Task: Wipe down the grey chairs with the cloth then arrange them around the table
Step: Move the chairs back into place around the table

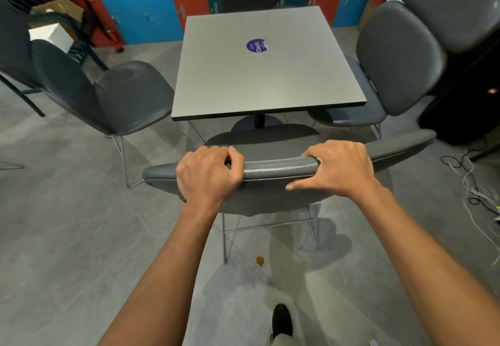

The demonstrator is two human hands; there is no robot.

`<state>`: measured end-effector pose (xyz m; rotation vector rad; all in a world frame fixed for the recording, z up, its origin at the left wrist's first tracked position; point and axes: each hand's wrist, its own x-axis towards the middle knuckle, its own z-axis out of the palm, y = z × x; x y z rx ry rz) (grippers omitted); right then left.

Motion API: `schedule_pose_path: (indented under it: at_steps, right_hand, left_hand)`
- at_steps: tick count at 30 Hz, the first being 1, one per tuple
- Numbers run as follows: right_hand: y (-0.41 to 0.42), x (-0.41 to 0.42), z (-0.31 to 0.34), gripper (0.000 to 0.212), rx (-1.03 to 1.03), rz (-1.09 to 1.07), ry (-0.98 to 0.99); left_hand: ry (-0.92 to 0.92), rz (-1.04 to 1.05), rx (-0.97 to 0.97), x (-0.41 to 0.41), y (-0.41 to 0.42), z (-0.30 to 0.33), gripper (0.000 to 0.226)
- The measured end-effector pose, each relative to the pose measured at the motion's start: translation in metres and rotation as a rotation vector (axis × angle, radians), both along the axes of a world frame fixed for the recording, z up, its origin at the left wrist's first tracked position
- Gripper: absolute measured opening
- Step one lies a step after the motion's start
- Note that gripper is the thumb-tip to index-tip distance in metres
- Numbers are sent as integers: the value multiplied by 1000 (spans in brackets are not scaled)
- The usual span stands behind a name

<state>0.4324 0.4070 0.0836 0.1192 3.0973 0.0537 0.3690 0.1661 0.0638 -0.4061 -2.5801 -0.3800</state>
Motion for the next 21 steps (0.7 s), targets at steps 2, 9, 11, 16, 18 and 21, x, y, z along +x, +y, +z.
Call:
schedule_pose_path:
  at_steps: [2, 9, 11, 16, 18, 21]
  right_hand:
    - [2, 0, 0, 93, -9, -3, -2]
    - [-4, 6, 2, 91, -5, 39, -1]
    - [-5, 9, 3, 91, -7, 42, -3]
    - [-13, 14, 3, 92, -9, 35, -5]
    - [-18, 17, 5, 91, -15, 30, -7]
    - [-26, 24, 7, 91, -23, 25, -9]
  left_hand:
    - [2, -2, 5, -1, 1, -2, 46]
    - [-40, 2, 15, 8, -6, -3, 44]
    - [-52, -5, 11, 10, -9, -4, 43]
    - [-61, -12, 14, 13, -18, -9, 42]
    - [-78, -16, 14, 15, -22, -11, 42]
    - [-98, -36, 35, 18, -32, -13, 43]
